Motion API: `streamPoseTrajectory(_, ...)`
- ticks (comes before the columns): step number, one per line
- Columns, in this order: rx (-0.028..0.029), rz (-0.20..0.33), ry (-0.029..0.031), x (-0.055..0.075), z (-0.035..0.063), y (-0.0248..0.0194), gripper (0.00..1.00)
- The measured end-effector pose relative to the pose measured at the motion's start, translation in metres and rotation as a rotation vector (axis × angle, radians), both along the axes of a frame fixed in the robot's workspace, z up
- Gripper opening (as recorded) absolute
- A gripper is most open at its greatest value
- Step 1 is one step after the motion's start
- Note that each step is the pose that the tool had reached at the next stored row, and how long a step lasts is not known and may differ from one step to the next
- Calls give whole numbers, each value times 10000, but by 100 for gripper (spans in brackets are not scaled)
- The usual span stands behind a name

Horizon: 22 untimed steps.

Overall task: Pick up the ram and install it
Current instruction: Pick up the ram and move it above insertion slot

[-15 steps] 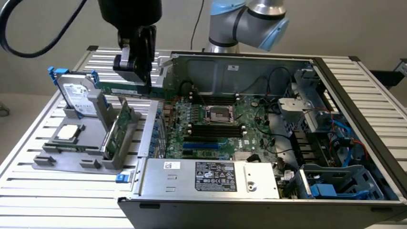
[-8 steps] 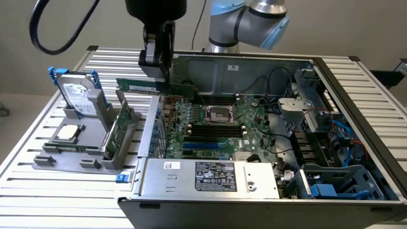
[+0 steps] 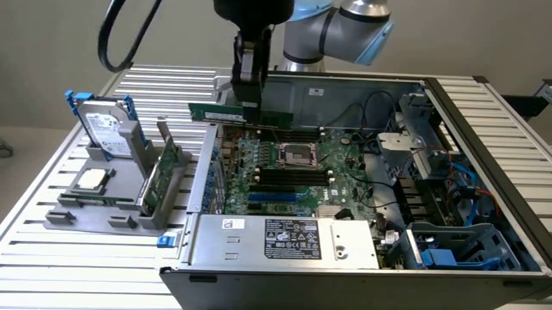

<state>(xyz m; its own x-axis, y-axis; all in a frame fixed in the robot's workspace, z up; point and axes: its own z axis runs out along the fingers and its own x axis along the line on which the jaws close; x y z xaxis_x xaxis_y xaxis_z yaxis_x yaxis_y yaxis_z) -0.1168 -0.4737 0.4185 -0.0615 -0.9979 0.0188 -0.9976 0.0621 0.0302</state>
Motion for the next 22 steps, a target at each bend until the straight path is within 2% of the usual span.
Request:
streamPoseTrajectory(4, -2, 9, 1, 77, -24, 72, 14)
streamPoseTrajectory(14, -3, 10, 0, 405, -124, 324, 14)
streamPoseTrajectory(22, -3, 24, 0, 629, -256, 444, 14)
